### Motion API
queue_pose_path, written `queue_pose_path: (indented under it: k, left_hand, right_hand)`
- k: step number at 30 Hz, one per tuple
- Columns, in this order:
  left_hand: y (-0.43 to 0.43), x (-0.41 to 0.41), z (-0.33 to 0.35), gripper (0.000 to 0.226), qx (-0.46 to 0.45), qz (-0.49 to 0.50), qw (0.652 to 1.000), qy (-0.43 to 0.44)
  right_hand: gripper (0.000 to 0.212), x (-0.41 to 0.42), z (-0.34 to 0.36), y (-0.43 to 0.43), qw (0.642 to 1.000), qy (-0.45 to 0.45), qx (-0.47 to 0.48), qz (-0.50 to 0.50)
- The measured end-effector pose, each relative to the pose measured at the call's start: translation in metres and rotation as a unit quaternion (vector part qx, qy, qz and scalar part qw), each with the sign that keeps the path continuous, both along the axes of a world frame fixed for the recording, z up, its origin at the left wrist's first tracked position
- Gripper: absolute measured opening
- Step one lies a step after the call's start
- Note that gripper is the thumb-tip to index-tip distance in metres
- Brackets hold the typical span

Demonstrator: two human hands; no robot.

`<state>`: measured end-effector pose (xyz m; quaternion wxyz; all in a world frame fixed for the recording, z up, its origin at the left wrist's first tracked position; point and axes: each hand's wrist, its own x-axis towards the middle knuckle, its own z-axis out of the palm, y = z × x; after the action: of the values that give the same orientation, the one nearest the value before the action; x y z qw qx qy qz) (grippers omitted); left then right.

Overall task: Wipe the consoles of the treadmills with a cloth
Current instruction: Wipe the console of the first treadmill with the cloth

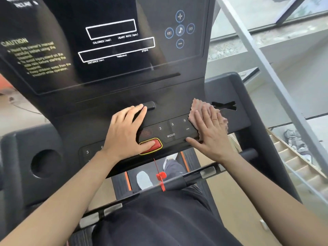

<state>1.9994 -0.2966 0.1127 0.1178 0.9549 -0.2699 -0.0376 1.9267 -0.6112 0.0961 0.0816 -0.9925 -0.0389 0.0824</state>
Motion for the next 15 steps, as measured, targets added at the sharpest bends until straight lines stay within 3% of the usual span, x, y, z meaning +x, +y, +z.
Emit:
queue_pose_path:
  k: [6, 10, 15]
  left_hand:
    - [0.028, -0.005, 0.008, 0.089, -0.061, -0.037, 0.997, 0.006]
    - [0.083, -0.037, 0.003, 0.084, -0.072, 0.058, 0.996, -0.002]
    - [0.142, -0.09, -0.015, 0.098, -0.042, 0.202, 0.978, 0.004]
  right_hand:
    - [0.1, -0.018, -0.001, 0.063, 1.0, 0.003, 0.023, 0.001]
    - [0.102, -0.026, -0.005, 0.096, 0.999, -0.003, 0.037, 0.015]
    - [0.102, -0.027, -0.003, 0.118, 0.998, -0.011, 0.03, 0.059]
